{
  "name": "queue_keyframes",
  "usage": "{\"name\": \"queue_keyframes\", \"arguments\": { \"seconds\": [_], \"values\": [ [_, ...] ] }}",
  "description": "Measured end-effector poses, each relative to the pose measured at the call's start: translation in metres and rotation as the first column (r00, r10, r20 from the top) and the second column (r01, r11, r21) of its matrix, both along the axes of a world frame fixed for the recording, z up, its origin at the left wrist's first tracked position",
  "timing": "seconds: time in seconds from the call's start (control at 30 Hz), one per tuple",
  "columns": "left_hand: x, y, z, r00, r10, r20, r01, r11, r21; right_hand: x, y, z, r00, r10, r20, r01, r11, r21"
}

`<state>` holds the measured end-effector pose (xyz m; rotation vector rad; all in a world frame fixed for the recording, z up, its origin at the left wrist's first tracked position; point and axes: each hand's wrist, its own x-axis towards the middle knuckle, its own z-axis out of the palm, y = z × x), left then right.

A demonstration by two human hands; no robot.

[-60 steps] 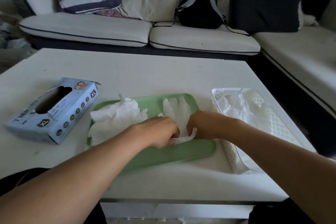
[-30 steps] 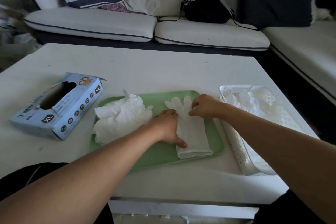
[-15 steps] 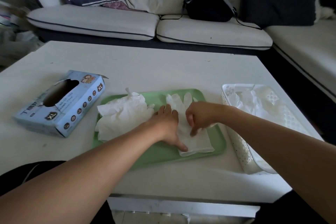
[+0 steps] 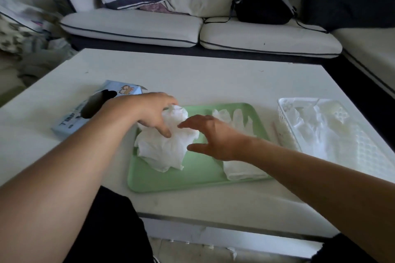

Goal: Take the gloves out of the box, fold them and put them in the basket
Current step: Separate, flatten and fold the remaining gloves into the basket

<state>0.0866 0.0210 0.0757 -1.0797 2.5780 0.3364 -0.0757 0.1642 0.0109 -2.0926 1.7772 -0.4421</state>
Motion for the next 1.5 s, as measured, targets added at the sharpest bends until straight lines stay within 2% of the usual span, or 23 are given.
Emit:
{"name": "queue_keyframes", "arguments": {
  "seconds": [0.07,0.1,0.17,0.23,0.33,0.4,0.53,0.63,0.73,0.8,0.9,1.07,1.2,1.27,1.33,1.43,1.5],
  "values": [
    [0.012,-0.007,-0.009,0.982,0.017,0.188,-0.026,0.999,0.042,0.016,-0.007,-0.007,0.998,0.025,-0.057,-0.027,0.999,-0.032],
    [0.015,-0.009,-0.015,0.975,0.016,0.22,-0.033,0.997,0.072,0.021,-0.01,-0.009,0.998,0.013,-0.067,-0.016,0.999,-0.045],
    [0.019,-0.011,-0.028,0.983,0.007,0.182,-0.03,0.992,0.123,0.031,-0.015,-0.014,0.997,-0.019,-0.074,0.016,0.999,-0.042],
    [0.02,-0.011,-0.042,0.991,0.002,0.137,-0.016,0.995,0.103,0.039,-0.018,-0.025,0.995,-0.058,-0.083,0.055,0.998,-0.038],
    [0.02,-0.01,-0.056,0.989,-0.016,0.148,0.007,0.998,0.061,0.044,-0.016,-0.043,0.991,-0.115,-0.063,0.111,0.992,-0.067],
    [0.023,-0.011,-0.058,0.985,-0.039,0.167,0.028,0.997,0.073,0.042,-0.015,-0.046,0.992,-0.126,-0.018,0.124,0.99,-0.073],
    [0.032,-0.018,-0.053,0.982,-0.04,0.187,0.022,0.995,0.101,0.024,-0.02,-0.028,0.997,-0.035,0.072,0.042,0.994,-0.096],
    [0.034,-0.021,-0.054,0.989,-0.065,0.136,0.053,0.995,0.086,0.006,-0.02,0.004,0.964,-0.152,0.216,0.165,0.985,-0.043],
    [0.034,-0.021,-0.058,0.992,-0.067,0.104,0.061,0.996,0.058,-0.008,-0.014,0.028,0.823,-0.277,0.495,0.262,0.96,0.101],
    [0.033,-0.02,-0.058,0.994,-0.067,0.084,0.062,0.996,0.057,-0.018,-0.011,0.038,0.727,-0.335,0.6,0.298,0.94,0.165],
    [0.028,-0.019,-0.057,0.992,-0.052,0.114,0.047,0.998,0.044,-0.027,-0.007,0.048,0.626,-0.383,0.68,0.29,0.923,0.254],
    [0.016,-0.015,-0.054,0.988,-0.039,0.148,0.036,0.999,0.026,-0.034,0.001,0.075,0.302,-0.409,0.861,0.266,0.903,0.336],
    [0.011,-0.016,-0.054,0.987,-0.024,0.158,0.025,1.0,-0.004,-0.047,0.006,0.092,0.104,-0.354,0.929,0.273,0.909,0.316],
    [0.008,-0.014,-0.049,0.977,-0.016,0.213,0.023,0.999,-0.03,-0.055,0.01,0.097,0.035,-0.325,0.945,0.316,0.901,0.298],
    [0.003,-0.01,-0.043,0.972,0.002,0.235,0.012,0.998,-0.059,-0.065,0.016,0.1,0.011,-0.31,0.951,0.385,0.879,0.282],
    [-0.009,0.002,-0.043,0.974,-0.121,0.192,0.131,0.991,-0.04,-0.07,0.031,0.098,-0.013,-0.337,0.941,0.42,0.853,0.311],
    [-0.017,0.008,-0.05,0.952,-0.161,0.259,0.166,0.986,0.005,-0.072,0.041,0.096,-0.072,-0.337,0.939,0.409,0.848,0.336]
  ]
}}
